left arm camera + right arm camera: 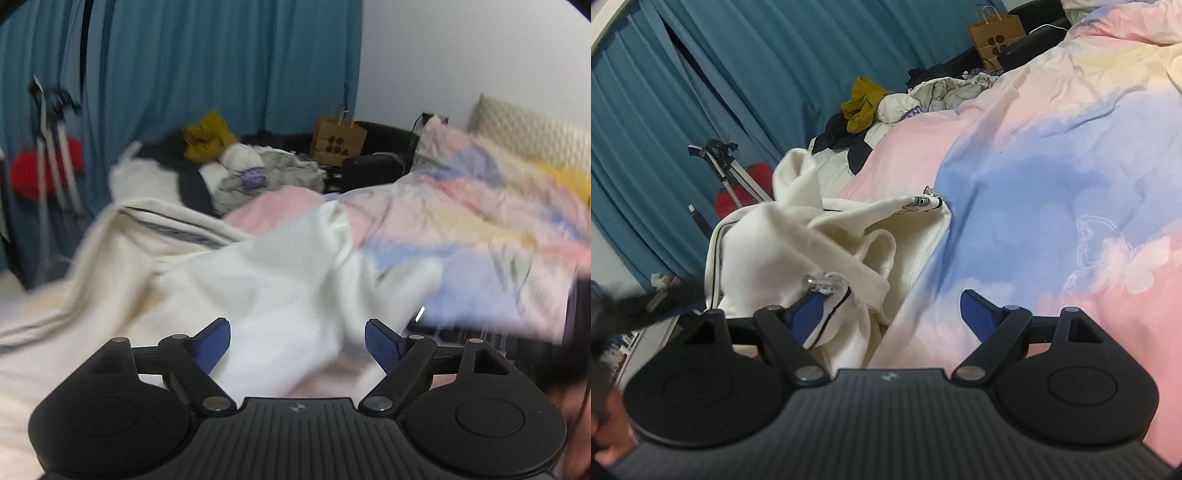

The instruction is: Fold clothes

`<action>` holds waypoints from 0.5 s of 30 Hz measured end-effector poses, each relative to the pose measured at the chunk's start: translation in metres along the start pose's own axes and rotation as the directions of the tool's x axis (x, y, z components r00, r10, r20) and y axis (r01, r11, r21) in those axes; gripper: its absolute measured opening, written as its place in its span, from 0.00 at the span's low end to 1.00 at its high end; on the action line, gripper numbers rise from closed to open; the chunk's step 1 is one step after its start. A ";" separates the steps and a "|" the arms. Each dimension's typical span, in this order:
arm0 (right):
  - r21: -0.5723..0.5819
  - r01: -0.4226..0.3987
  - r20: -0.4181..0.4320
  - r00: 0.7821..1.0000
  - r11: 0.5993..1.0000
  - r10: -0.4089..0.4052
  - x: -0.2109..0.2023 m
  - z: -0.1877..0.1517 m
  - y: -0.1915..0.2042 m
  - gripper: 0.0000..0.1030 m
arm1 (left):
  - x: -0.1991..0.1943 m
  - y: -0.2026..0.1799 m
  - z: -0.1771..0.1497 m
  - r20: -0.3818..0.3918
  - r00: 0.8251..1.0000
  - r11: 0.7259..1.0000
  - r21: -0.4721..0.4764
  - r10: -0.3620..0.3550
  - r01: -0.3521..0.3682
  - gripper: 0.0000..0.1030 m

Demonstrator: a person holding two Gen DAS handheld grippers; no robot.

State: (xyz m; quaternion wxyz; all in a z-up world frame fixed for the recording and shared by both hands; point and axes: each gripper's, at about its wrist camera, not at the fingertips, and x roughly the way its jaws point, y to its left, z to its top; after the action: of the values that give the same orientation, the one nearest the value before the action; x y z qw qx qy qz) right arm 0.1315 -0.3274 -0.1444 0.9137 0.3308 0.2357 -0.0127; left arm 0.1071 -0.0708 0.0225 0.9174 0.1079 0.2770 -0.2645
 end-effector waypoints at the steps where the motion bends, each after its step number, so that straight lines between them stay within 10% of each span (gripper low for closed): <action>1: 0.011 -0.003 0.003 1.000 1.000 0.003 -0.002 0.001 -0.001 0.81 | -0.013 0.004 -0.010 -0.009 1.000 0.999 0.026 0.029 -0.029 0.81; 11: 0.133 -0.088 0.040 0.996 0.987 0.084 -0.034 0.016 -0.006 0.82 | -0.083 0.071 -0.113 -0.117 0.955 0.961 0.061 0.274 -0.269 0.88; 15: 0.092 -0.105 0.033 0.994 0.990 0.103 -0.032 0.020 0.003 0.82 | -0.083 0.096 -0.139 -0.206 0.909 0.932 0.053 0.362 -0.359 0.89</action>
State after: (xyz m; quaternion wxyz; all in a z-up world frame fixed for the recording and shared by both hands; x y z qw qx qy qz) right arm 0.1119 -0.3420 -0.1150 0.8998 0.3849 0.2045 0.0194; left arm 0.0382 0.0930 -0.0396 0.9148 0.1911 0.3469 -0.0794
